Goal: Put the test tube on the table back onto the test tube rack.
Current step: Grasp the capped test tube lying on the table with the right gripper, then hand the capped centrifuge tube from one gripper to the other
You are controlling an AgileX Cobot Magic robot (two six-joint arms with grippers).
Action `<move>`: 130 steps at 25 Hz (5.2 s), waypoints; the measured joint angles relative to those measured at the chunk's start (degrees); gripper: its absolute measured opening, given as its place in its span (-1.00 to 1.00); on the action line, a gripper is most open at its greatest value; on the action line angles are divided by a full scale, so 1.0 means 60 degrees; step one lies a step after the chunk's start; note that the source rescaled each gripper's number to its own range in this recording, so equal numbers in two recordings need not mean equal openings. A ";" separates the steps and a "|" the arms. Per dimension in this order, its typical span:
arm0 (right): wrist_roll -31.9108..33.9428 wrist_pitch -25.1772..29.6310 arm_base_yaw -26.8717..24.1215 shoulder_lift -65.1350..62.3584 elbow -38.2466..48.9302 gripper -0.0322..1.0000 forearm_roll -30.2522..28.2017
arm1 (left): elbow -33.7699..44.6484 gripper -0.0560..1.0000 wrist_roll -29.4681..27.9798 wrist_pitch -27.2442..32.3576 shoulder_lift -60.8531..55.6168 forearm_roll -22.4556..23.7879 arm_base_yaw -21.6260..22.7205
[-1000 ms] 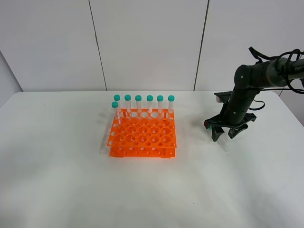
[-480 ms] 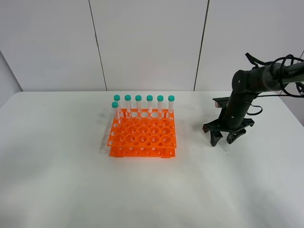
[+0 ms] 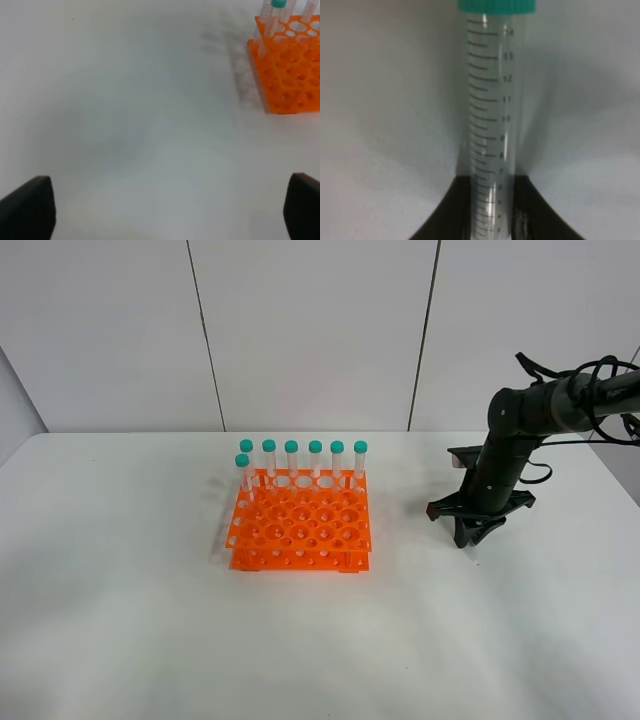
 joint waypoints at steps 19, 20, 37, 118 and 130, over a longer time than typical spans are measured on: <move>-0.0648 0.0597 0.0000 -0.2872 -0.0215 -0.88 -0.0794 | 0.0000 1.00 0.0000 0.0000 0.0000 0.0000 0.0000; -0.0690 0.0404 0.0026 -0.3151 -0.0217 -0.88 -0.0640 | 0.0000 1.00 0.0000 0.0000 0.0000 0.0000 0.0000; -0.2076 -0.5447 0.1745 -0.8734 0.5247 -0.88 -0.0526 | 0.0000 1.00 0.0000 0.0000 0.0000 0.0000 0.0000; -0.5670 -0.6519 0.5389 -1.5907 1.0685 -0.88 0.4785 | 0.0000 1.00 0.0000 0.0000 0.0000 0.0000 0.0000; -0.5704 -0.6773 0.5389 -1.4483 1.0685 -0.88 0.4899 | 0.0000 1.00 0.0000 0.0000 0.0000 0.0000 0.0000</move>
